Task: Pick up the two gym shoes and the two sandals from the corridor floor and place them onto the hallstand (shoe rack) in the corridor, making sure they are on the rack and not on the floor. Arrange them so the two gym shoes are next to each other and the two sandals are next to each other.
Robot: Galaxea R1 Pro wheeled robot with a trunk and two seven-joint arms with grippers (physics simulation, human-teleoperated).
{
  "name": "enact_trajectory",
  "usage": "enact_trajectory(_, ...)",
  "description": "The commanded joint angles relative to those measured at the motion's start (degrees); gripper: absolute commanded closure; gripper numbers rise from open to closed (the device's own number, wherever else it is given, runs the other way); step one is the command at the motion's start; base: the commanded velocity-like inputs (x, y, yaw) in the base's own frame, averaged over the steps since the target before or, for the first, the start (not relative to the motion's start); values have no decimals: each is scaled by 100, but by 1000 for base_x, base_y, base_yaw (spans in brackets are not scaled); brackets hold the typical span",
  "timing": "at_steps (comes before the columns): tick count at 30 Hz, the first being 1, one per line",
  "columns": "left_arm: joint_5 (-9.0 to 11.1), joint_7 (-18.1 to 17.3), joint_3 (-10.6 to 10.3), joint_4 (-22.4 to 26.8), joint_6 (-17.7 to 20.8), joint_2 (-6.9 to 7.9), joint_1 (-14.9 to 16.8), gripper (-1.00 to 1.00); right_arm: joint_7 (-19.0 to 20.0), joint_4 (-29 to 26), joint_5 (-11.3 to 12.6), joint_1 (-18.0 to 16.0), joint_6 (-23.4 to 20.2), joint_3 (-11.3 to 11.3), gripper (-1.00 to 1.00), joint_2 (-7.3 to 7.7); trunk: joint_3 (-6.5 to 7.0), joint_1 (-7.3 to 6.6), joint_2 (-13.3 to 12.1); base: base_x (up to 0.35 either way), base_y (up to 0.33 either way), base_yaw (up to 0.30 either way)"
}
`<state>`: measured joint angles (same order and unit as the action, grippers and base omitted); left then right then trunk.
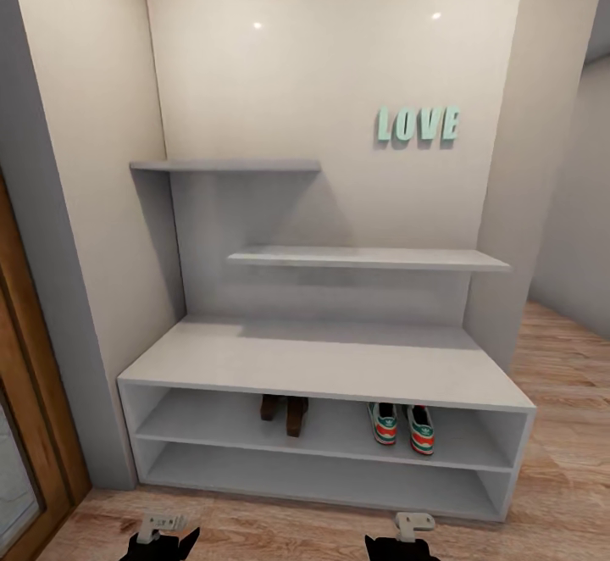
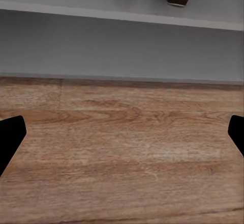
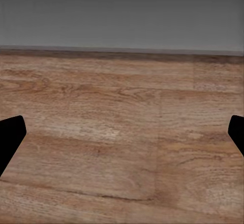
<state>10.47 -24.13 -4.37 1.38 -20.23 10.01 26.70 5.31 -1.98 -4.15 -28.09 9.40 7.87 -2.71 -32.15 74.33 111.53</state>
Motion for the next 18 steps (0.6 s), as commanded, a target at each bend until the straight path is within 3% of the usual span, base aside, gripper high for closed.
enact_trajectory(1, 59, -22, -46, -6, -16, 0, 4, -100, 15, 4, -45, -4, 18, 49, -100, 0, -7, -1, 3, 0, 0, 0)
enact_trajectory(13, 52, -22, -46, -6, -16, -25, 8, -100, 54, -4, -88, -4, 26, 17, -100, -10, -19, -1, 3, 0, 0, 0)
enact_trajectory(18, 52, -22, -46, -6, -16, -26, 8, -100, 65, -4, -94, -4, 26, 11, -100, -18, 30, -111, -197, 0, 0, 0)
